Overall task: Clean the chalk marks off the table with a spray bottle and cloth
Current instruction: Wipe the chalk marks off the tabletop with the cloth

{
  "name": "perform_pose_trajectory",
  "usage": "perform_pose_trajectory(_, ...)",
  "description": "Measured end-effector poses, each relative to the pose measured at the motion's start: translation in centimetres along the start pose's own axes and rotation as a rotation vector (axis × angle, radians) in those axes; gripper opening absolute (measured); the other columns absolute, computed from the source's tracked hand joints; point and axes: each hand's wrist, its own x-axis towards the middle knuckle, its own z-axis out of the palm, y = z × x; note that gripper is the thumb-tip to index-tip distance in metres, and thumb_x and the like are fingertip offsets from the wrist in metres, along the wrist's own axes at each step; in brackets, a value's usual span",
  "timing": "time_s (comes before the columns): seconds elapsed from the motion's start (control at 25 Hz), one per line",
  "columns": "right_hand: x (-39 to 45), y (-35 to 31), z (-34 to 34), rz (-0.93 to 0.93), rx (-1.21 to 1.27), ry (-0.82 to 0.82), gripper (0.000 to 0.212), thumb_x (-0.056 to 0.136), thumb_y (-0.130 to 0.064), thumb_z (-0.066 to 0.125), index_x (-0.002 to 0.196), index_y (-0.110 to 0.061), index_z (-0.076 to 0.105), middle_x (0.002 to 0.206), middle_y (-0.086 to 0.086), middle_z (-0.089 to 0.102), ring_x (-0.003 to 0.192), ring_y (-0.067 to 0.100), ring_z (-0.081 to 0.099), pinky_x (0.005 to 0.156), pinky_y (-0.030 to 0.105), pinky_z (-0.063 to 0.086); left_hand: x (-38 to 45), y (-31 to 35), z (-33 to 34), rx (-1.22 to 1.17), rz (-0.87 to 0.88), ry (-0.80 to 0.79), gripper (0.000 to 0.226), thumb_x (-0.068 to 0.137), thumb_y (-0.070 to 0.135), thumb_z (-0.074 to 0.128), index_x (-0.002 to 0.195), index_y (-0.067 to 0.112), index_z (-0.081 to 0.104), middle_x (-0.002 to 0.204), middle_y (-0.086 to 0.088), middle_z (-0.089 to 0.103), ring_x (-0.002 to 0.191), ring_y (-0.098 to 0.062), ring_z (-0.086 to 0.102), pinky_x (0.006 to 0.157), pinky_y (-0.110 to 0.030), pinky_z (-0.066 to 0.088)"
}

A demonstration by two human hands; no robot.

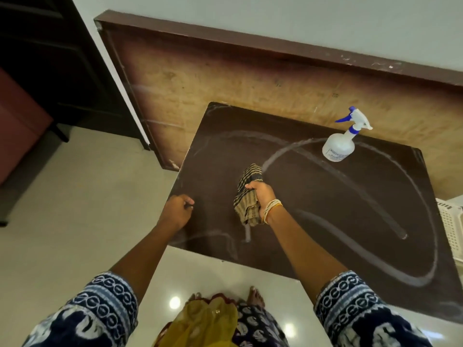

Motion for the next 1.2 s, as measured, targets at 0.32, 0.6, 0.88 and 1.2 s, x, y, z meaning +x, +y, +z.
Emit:
perform_pose_trajectory(0.32, -1.5, 4.8, 6.9, -0.519, -1.142, 0.396, 0.052, 0.082, -0.042, 0.056, 0.129, -0.019, 0.048, 0.110, 0.015, 0.063, 0.103, 0.039, 0.058, 0.085, 0.042, 0.048, 1.5, -9.1, -2.3, 0.080, -0.069, -0.014, 0.034, 0.091, 0.019, 0.062, 0.124, 0.009, 0.059, 0.128, -0.015, 0.057, 0.116, -0.035, 0.056, 0.099, -0.041, 0.044)
perform_pose_trajectory(0.6, 5.0, 11.1, 8.2, -0.678, -1.548, 0.201, 0.064, 0.094, -0.059, 0.033, 0.151, -0.031, 0.022, 0.161, 0.009, 0.013, 0.148, 0.033, 0.009, 0.119, 0.049, 0.019, 2.4, -13.1, -1.0, -0.573, -0.401, -0.189, 0.029, 0.098, 0.017, 0.053, 0.121, 0.003, 0.065, 0.110, -0.013, 0.067, 0.096, -0.032, 0.063, 0.090, -0.043, 0.053)
perform_pose_trajectory(0.88, 0.7, 18.6, 12.6, -0.954, -1.677, -0.027, 0.054, 0.099, -0.051, 0.021, 0.150, -0.036, 0.019, 0.161, 0.003, 0.015, 0.148, 0.033, 0.008, 0.118, 0.050, 0.013, 1.4, -13.7, -0.9, -0.783, -0.395, -0.161, 0.027, 0.096, 0.012, 0.056, 0.120, 0.005, 0.066, 0.110, -0.012, 0.069, 0.097, -0.028, 0.066, 0.086, -0.045, 0.056)
perform_pose_trajectory(1.2, 2.4, 17.0, 2.3, -0.687, -1.465, 0.375, 0.053, 0.099, -0.045, 0.031, 0.150, -0.033, 0.025, 0.160, 0.002, 0.019, 0.148, 0.031, 0.011, 0.118, 0.051, 0.019, 1.2, -13.9, -1.2, -0.624, -0.304, -0.106, 0.029, 0.092, 0.012, 0.063, 0.120, 0.008, 0.067, 0.117, -0.013, 0.068, 0.102, -0.029, 0.065, 0.085, -0.048, 0.057)
